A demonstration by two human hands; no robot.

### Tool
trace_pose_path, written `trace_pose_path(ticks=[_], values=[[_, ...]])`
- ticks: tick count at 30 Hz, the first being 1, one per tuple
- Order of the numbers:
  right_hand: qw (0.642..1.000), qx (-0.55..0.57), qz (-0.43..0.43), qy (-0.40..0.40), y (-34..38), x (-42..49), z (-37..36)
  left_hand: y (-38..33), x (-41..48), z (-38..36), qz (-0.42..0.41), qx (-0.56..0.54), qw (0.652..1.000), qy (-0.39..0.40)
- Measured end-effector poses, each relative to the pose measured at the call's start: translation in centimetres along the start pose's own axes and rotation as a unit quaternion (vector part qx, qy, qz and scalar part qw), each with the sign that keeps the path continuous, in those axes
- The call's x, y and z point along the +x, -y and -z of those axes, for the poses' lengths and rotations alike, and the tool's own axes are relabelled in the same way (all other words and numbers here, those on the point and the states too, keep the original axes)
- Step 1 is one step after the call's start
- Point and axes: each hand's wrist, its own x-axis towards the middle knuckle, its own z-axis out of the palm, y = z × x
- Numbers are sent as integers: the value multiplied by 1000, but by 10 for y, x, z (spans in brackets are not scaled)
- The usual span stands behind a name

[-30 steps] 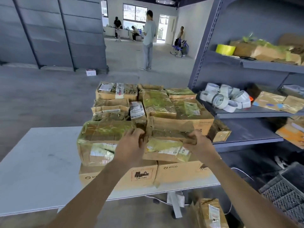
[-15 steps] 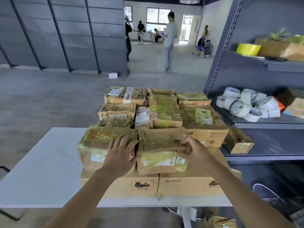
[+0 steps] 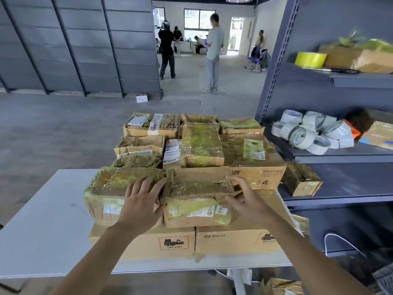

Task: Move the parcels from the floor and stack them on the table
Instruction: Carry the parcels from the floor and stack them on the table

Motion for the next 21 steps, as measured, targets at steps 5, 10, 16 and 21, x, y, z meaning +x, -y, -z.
trace_pose_path(ticks=[5, 10, 16, 21], values=[[999, 31, -16, -16, 0, -2, 1, -5, -2, 1, -9, 31, 999, 30], [994, -55, 23, -96, 13, 0, 7, -8, -4, 12, -2, -35, 999, 33], [964, -94, 128, -214, 29, -12, 6, -32, -20, 25, 66, -135, 988, -47], [939, -101, 250, -215, 38, -23, -14, -44, -57, 25, 136, -145, 976, -86]])
